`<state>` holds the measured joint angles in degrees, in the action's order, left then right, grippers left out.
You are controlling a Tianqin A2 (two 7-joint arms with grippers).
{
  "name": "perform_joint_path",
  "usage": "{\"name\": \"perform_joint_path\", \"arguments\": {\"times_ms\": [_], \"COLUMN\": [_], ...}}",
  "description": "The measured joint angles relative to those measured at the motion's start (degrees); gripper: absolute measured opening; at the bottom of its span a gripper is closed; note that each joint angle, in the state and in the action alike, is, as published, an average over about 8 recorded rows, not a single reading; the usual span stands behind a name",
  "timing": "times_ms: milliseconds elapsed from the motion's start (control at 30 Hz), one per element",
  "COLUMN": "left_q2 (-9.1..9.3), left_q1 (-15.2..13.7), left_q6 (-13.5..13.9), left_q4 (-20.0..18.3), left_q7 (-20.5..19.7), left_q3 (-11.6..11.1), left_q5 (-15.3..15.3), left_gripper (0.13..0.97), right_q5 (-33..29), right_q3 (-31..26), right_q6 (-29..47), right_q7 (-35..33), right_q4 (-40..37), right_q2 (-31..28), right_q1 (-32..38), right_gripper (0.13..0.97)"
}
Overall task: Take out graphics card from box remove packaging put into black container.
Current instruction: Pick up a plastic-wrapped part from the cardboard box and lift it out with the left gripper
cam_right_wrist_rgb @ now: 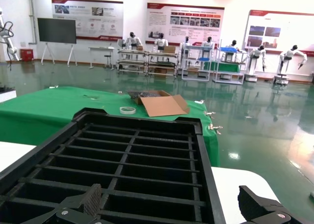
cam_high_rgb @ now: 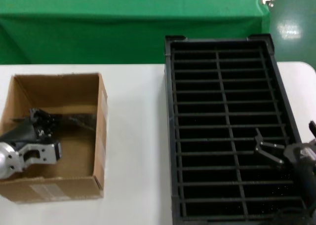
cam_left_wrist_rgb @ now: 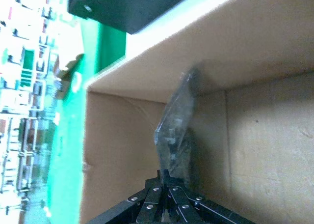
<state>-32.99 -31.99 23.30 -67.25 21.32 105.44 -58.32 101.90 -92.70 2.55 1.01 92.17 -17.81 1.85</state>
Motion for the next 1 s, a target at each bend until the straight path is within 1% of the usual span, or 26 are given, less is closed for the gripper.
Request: {"name": "perform_joint_path", "arguments": {"times_ms": [100,233,333,433,633,767,867,1000], "left_q2": [-0.86,-1.78,-2.24,-2.62,-3.23,-3.34,-3.16,-2.71], "left_q1": [3.36,8.27,11.56,14.39,19.26,22.25,24.41,26.82], "left_q6": [1.65,3.45,4.09,4.3,4.23,4.02,3.83,3.53], "left_q4": [-6.73,-16.25,-22.18,-27.12,-35.29,-39.8,-42.42,-44.49], "left_q7": [-3.32,-7.12,-9.02,-10.29,-11.78,-12.62,-13.25,-13.75], "left_q3": [-2.76,-7.23,-10.47,-13.39,-18.18,-20.48,-21.35,-21.35], "left_q5": [3.01,6.17,7.42,7.89,7.07,5.39,3.62,1.47], "left_gripper": [0.14,0.139,0.139,0.139,0.139,0.139,0.139,0.139], "right_q5": [0.0,0.0,0.0,0.0,0.0,0.0,0.0,0.0], "right_q3": [0.0,0.0,0.0,0.0,0.0,0.0,0.0,0.0], "right_q6": [0.0,0.0,0.0,0.0,0.0,0.0,0.0,0.0], "right_q7": [0.0,0.0,0.0,0.0,0.0,0.0,0.0,0.0], "right_q4": [0.0,0.0,0.0,0.0,0.0,0.0,0.0,0.0], "right_q2": [0.0,0.0,0.0,0.0,0.0,0.0,0.0,0.0], "right_q1": [0.0,0.0,0.0,0.0,0.0,0.0,0.0,0.0], "right_gripper": [0.966,0.966,0.966,0.966,0.966,0.966,0.966,0.966]}}
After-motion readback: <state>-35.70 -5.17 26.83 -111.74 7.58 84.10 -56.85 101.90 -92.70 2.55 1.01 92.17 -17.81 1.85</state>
